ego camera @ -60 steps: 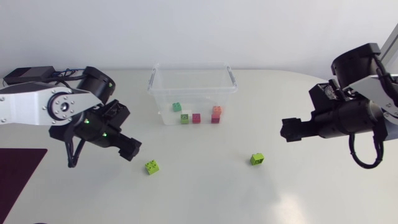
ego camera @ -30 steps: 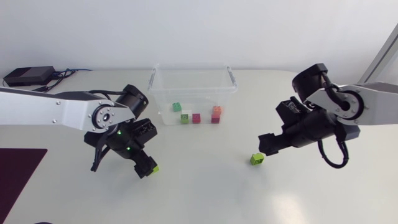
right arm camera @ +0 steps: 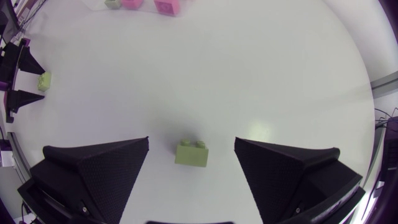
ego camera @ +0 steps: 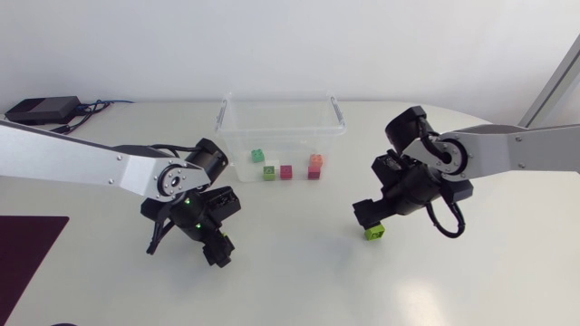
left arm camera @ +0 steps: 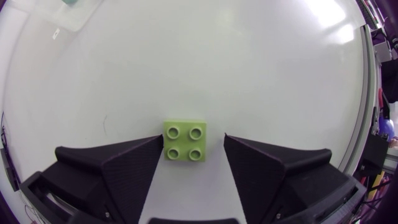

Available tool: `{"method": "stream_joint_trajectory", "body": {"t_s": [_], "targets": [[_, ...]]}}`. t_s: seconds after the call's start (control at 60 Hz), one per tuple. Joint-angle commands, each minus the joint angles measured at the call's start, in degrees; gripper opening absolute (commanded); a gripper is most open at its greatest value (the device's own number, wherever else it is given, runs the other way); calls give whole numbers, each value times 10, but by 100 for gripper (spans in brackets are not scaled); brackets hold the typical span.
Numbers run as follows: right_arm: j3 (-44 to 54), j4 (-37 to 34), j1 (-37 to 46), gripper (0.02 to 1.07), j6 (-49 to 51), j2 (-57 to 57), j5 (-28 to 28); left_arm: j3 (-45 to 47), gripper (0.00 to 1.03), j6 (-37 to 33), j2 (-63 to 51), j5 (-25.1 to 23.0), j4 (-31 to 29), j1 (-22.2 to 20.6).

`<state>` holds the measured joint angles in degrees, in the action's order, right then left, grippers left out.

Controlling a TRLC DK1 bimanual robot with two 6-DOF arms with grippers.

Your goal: Place the duplo bricks in the container

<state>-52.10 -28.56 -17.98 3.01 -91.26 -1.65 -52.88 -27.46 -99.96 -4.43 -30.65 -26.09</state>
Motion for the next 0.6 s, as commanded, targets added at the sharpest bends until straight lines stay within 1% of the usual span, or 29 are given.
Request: {"method": "stream_joint_trajectory", "body": {"t_s": [0.0,0.083,0.133,0.15,0.333,0.367,0.433,0.583], "targets": [[-11,8,-6,102,0,-21,7,-12,47,-26,-16,-13,2,8],[-15,10,-6,102,0,-32,11,-11,43,-32,-20,-18,0,9],[-18,12,-7,102,-1,-37,13,-9,42,-39,-20,-30,-2,9],[-19,13,-7,102,-2,-40,14,-9,36,-45,-19,-37,-4,10],[-33,-1,-12,101,-30,-59,29,-6,35,-51,-9,-37,-11,9],[-37,-6,-12,99,-34,-65,30,-5,35,-52,-4,-37,-11,10],[-47,-22,-12,98,-43,-76,35,-4,35,-53,10,-39,-10,10],[-65,-50,-12,97,-60,-97,38,-5,35,-54,51,-64,-8,22]]}}
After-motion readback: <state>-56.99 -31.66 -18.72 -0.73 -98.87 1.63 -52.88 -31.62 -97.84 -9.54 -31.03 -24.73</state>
